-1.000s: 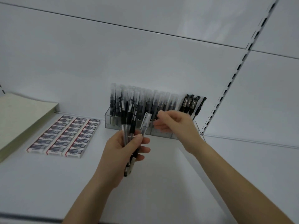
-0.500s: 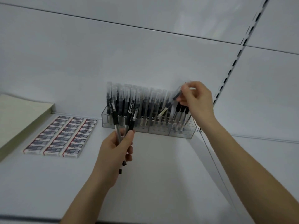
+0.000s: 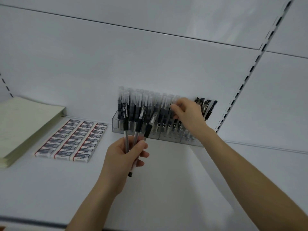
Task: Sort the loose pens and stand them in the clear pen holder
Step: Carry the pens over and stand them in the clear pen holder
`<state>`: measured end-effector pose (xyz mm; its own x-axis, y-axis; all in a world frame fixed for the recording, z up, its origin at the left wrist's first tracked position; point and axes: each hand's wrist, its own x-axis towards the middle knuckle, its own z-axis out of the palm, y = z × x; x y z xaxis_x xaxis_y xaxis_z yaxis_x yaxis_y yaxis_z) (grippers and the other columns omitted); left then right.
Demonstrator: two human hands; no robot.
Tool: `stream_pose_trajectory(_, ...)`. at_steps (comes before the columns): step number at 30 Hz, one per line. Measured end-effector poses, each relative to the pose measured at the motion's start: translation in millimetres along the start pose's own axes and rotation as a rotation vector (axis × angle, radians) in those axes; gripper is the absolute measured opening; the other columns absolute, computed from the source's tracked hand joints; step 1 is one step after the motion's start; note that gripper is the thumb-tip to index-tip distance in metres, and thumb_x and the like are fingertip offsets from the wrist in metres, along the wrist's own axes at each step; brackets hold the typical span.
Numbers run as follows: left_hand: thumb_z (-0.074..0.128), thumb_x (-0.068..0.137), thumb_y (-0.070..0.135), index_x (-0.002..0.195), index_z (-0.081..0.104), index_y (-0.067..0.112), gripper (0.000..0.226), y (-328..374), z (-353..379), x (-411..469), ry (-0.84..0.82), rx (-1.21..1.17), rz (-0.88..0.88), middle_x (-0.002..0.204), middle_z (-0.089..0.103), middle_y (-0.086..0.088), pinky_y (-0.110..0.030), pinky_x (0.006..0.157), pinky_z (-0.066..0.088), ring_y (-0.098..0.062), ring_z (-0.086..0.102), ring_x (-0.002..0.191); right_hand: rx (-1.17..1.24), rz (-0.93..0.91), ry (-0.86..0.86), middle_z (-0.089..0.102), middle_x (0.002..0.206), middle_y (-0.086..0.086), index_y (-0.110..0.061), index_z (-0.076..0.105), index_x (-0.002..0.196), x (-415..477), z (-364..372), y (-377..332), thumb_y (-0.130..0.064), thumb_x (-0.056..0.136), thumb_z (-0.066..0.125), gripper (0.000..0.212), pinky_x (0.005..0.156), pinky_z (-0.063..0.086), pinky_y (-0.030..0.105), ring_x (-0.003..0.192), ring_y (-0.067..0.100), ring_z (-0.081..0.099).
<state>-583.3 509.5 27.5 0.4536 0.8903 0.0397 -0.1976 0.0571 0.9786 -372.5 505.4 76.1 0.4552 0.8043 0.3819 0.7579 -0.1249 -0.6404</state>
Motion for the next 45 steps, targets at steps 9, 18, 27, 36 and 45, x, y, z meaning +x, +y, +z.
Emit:
stream_pose_trajectory(9,0.056,0.087,0.009,0.087,0.065,0.011,0.01,3,14,-1,-0.042,-0.024,0.007,0.069,0.071,0.0,-0.016,0.047,0.049,-0.006,0.064,0.056,0.018,0.035,0.001,0.067,0.075,0.009,-0.009,0.062,0.083,2,-5,0,-0.02,0.093,0.054,0.017,0.08,0.054,0.041,0.076,0.024,0.067)
stream_pose_trajectory(18,0.055,0.088,0.008,0.089,0.064,0.01,0.01,4,18,-1,-0.037,-0.088,-0.002,0.069,0.072,-0.001,-0.018,0.048,0.052,-0.009,0.068,0.06,0.456,0.231,0.006,0.071,0.076,0.006,-0.007,0.066,0.085,-36,-15,-3,-0.028,0.092,0.054,0.025,0.061,0.056,0.025,0.063,0.013,0.068)
stream_pose_trajectory(27,0.055,0.086,0.009,0.09,0.065,0.011,0.01,1,31,-1,-0.121,-0.079,-0.005,0.073,0.073,-0.001,-0.018,0.05,0.052,-0.011,0.069,0.063,0.647,0.166,-0.171,0.072,0.074,0.005,-0.01,0.068,0.082,-64,-19,-22,-0.013,0.086,0.061,0.008,0.063,0.055,0.021,0.066,0.013,0.068)
stream_pose_trajectory(36,0.054,0.085,0.025,0.095,0.062,0.005,0.024,7,29,-1,-0.149,0.009,-0.03,0.063,0.055,-0.004,-0.017,0.036,0.037,-0.009,0.049,0.04,0.656,0.23,0.222,0.069,0.06,0.0,-0.011,0.06,0.081,-46,-62,2,-0.011,0.091,0.054,0.013,0.055,0.054,0.02,0.055,0.012,0.067)
stream_pose_trajectory(45,0.048,0.091,0.025,0.098,0.05,-0.013,0.038,8,47,-3,-0.209,0.023,-0.054,0.055,0.029,-0.003,-0.014,0.035,0.02,-0.007,0.022,0.034,0.149,0.112,0.431,0.065,0.075,0.005,-0.017,0.053,0.089,-28,-85,41,-0.02,0.092,0.049,0.006,0.073,0.053,0.036,0.059,-0.003,0.064)
